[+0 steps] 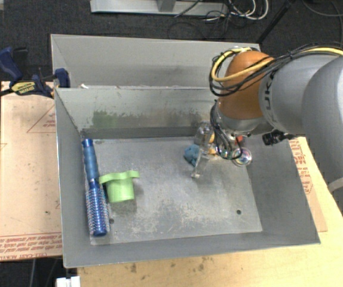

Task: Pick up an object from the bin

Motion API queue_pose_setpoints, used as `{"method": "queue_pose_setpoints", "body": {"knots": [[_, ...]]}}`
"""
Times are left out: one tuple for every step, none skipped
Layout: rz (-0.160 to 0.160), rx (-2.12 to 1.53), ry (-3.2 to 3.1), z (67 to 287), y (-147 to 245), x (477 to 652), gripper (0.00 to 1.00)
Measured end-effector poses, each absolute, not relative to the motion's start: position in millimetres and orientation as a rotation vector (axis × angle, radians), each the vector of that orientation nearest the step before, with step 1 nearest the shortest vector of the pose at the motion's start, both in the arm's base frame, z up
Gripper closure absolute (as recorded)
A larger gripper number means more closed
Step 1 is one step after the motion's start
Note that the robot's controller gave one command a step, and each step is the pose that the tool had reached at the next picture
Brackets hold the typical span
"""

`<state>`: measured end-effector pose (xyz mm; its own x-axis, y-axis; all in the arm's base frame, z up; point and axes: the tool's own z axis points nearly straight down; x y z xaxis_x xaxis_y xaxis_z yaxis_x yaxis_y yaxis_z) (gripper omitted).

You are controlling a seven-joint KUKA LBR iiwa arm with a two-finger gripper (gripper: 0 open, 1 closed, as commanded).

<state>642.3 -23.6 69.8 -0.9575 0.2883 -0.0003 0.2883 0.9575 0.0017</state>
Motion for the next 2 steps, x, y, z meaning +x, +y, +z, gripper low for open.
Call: {"method": "queue_pose_setpoints", "body": {"knots": [[0.002,0.456,3.106,70.6,-23.5,642.8,1.0],[0.002,0.405,3.105,135.9,-20.2,641.9,1.0]]}}
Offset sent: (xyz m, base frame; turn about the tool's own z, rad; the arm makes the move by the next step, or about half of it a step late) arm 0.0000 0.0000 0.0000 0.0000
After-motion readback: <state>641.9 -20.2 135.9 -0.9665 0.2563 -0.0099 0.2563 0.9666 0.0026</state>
